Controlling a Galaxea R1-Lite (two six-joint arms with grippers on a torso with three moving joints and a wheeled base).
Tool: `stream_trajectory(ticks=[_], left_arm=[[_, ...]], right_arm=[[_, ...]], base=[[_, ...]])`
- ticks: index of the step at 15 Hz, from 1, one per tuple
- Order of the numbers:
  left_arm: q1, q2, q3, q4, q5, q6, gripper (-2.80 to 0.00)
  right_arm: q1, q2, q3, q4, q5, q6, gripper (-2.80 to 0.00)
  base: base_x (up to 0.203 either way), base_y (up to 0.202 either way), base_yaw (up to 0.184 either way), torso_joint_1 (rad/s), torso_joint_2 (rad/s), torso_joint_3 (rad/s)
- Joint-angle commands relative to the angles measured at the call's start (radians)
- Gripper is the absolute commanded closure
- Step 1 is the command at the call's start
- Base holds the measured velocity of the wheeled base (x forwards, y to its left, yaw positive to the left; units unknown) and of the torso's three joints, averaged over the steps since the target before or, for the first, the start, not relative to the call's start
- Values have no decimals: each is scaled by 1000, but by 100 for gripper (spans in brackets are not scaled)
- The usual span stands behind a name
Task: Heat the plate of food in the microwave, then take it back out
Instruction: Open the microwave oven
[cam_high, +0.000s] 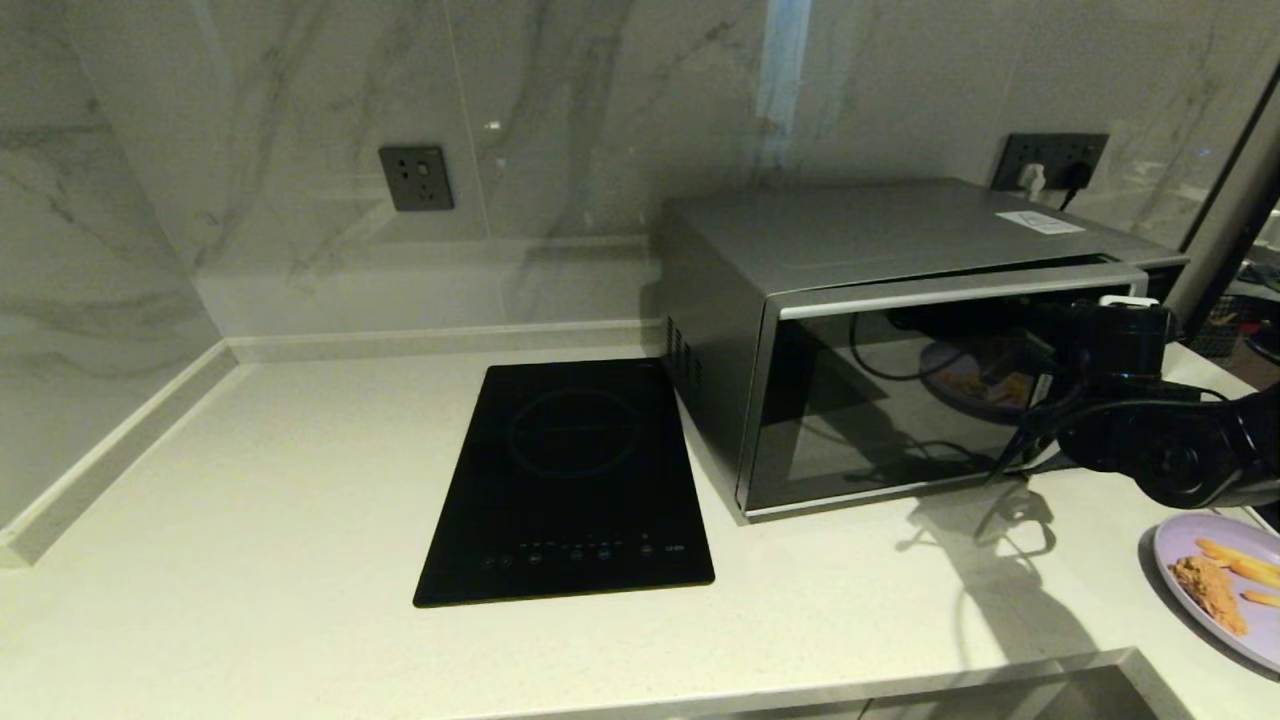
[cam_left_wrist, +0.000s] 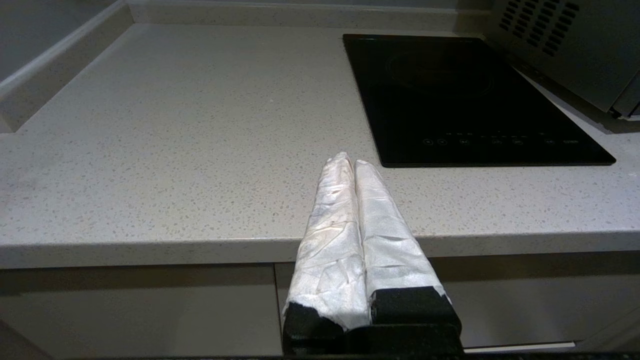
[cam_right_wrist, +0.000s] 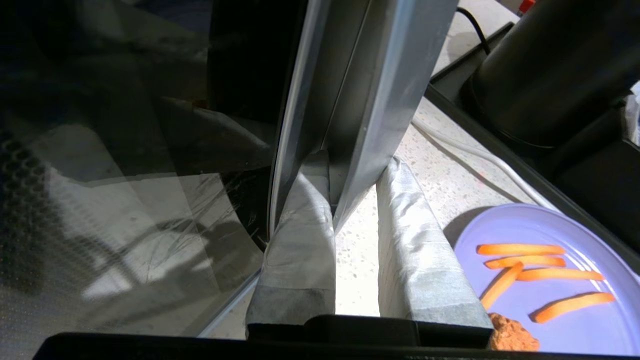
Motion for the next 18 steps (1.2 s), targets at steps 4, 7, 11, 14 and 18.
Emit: stream_trajectory(ticks=[4,7,11,14,18], left_arm=[[-2,1,0,0,1,-1,0],[-2,1,0,0,1,-2,0],[-2,1,0,0,1,-1,0],[-2,1,0,0,1,-1,0],[-2,1,0,0,1,-1,0]], right_arm=[[26,-59,88,-35,-6,-8,0],[51,-75,119,-52,-2,-8,0],[68,-105,146,-53,-2,-10,0],[80,-132,190,-53,-1,-8,0],[135,-168,259,-53,21,-8,0]], base=[[0,0,0,0,0,0],[0,0,0,0,0,0],[0,0,0,0,0,0],[0,0,0,0,0,0],[0,0,0,0,0,0]])
